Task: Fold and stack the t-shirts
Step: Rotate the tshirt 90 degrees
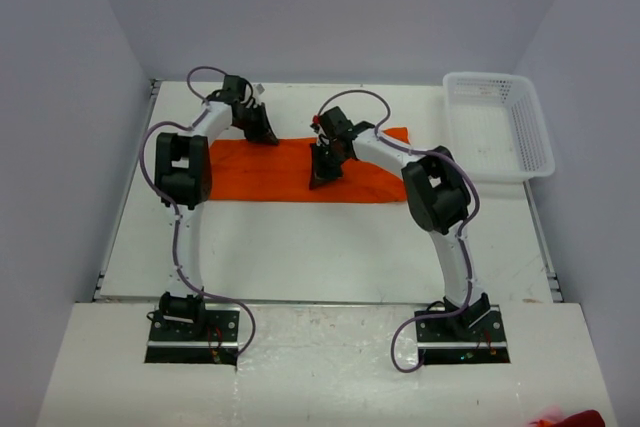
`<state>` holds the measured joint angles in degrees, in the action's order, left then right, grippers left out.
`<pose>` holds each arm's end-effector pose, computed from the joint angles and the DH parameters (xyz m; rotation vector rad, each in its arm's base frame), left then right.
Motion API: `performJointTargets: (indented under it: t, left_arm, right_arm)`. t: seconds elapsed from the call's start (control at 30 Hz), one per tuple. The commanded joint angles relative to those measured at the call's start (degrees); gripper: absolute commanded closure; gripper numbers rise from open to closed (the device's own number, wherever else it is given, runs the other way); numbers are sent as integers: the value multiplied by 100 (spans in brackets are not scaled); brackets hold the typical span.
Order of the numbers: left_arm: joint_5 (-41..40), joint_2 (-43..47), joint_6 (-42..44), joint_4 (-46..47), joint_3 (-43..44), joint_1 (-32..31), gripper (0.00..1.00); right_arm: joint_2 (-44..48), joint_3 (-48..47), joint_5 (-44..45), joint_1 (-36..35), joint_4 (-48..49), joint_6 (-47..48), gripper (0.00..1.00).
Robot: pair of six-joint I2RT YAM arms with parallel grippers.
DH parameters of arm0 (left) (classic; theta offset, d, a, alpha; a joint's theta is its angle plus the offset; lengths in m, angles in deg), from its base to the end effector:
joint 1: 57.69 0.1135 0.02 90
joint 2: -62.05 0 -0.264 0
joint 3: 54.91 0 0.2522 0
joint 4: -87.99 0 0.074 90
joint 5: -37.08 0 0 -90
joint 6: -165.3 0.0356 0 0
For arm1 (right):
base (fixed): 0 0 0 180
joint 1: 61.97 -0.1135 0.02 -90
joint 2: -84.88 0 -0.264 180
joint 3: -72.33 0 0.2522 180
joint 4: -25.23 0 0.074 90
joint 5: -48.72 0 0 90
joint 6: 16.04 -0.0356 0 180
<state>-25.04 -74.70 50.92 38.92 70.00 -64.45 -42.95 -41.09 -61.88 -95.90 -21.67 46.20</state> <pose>0.5049 -0.0766 0.1505 -0.2387 2.6608 -0.8231 0.3894 0.2770 0.1651 -0.2791 2.7736 0.7996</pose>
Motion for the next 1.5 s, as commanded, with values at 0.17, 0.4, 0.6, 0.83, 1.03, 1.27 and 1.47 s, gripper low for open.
performJointTargets:
  t: [0.17, 0.4, 0.6, 0.83, 1.03, 1.27, 1.47]
  left_arm:
    - [121, 16, -22, 226, -374, 70, 100]
    - [262, 481, -207, 630, -1411, 88, 100]
    - [-72, 912, -84, 630, -2123, 96, 100]
    - [-116, 1615, -163, 991, -3246, 88, 100]
    - [-212, 2503, -181, 1219, -4354, 70, 100]
    - [-134, 3478, -120, 1395, -5340, 52, 100]
    - [-72, 3927, -76, 1430, -5692, -175, 100]
  right_arm:
    - [-32, 86, -32, -166, 80, -308, 100]
    - [-155, 95, 30, -166, -403, -571, 100]
    - [56, 761, 240, -166, -474, -686, 100]
    - [531, 1528, 618, -149, -306, -800, 100]
    - [821, 1871, 794, -35, -306, -993, 100]
    - [1146, 2196, 891, 518, -385, -1038, 100]
    - [1383, 2240, 1058, 888, -526, -670, 100]
